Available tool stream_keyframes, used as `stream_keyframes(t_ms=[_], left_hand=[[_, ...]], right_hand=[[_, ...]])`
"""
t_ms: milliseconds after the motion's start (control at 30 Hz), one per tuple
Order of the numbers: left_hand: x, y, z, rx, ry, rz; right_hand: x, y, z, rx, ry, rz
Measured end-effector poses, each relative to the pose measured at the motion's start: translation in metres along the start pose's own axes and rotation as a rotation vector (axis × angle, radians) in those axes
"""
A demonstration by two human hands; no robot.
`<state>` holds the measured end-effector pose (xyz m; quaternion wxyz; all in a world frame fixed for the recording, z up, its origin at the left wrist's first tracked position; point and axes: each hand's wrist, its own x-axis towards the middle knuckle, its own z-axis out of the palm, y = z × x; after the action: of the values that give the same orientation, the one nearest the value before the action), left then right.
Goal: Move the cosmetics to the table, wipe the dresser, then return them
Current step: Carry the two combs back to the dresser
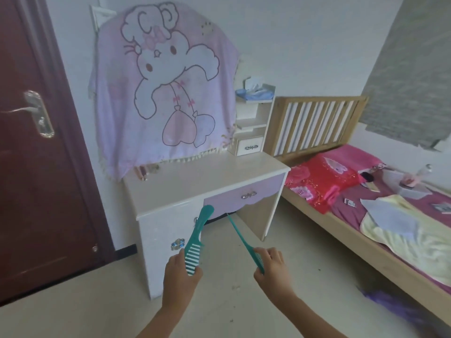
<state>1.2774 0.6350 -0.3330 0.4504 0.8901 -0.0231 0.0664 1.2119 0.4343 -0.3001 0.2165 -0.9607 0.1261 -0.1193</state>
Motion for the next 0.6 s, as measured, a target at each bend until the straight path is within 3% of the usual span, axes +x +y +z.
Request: stream_keyframes(t_ms=[67,200,333,600], left_hand=[[0.029,0.007,0.014,-0.014,-0.008,0.000],[0.066,0.018,0.048,-0.033,-0.051,0.074],[0.105,0.033,0.084,-0.022,-0.047,0.031],[0.191,0.063,0.135,0.006,0.071,-0.061]], right_hand=[[0.022,0.009,-0.003,0.029,0.075,0.028],[0.056,0.043,0.006,0.032,0.067,0.038],[0.101,0.070,0.005,0.055,0.116,0.095],[0.234,0.103,0.005,0.093,0.076,-0.068]])
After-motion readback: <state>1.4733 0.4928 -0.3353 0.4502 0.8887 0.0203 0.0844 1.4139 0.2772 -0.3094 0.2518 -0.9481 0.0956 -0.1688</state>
